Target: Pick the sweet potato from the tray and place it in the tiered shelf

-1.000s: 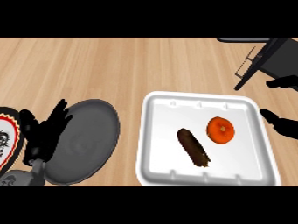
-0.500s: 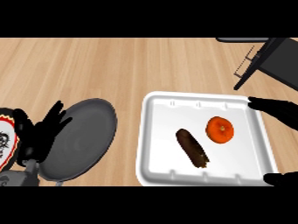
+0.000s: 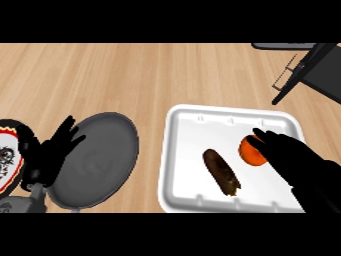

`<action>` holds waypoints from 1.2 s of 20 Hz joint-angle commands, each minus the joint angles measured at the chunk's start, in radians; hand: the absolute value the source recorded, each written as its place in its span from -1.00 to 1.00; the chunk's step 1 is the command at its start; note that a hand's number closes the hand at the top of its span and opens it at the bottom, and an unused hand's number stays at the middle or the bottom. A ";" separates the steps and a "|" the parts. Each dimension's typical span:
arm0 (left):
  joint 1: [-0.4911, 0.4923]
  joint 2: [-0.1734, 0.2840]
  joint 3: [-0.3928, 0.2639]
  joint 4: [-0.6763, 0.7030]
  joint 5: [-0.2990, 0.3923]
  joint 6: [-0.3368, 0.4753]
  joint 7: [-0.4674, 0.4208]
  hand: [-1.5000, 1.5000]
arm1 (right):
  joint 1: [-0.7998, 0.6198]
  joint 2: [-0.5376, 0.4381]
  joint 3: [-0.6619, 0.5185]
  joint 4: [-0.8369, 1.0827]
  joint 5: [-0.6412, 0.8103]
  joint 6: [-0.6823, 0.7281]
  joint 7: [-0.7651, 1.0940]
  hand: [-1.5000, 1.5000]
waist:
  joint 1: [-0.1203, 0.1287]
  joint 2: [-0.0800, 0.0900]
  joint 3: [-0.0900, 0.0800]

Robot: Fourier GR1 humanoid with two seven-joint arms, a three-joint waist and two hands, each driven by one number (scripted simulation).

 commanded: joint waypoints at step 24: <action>0.059 -0.068 0.011 -0.002 -0.076 0.004 -0.013 0.00 | -0.090 0.484 0.404 0.437 0.640 0.081 0.378 -1.00 | -0.013 0.002 -0.001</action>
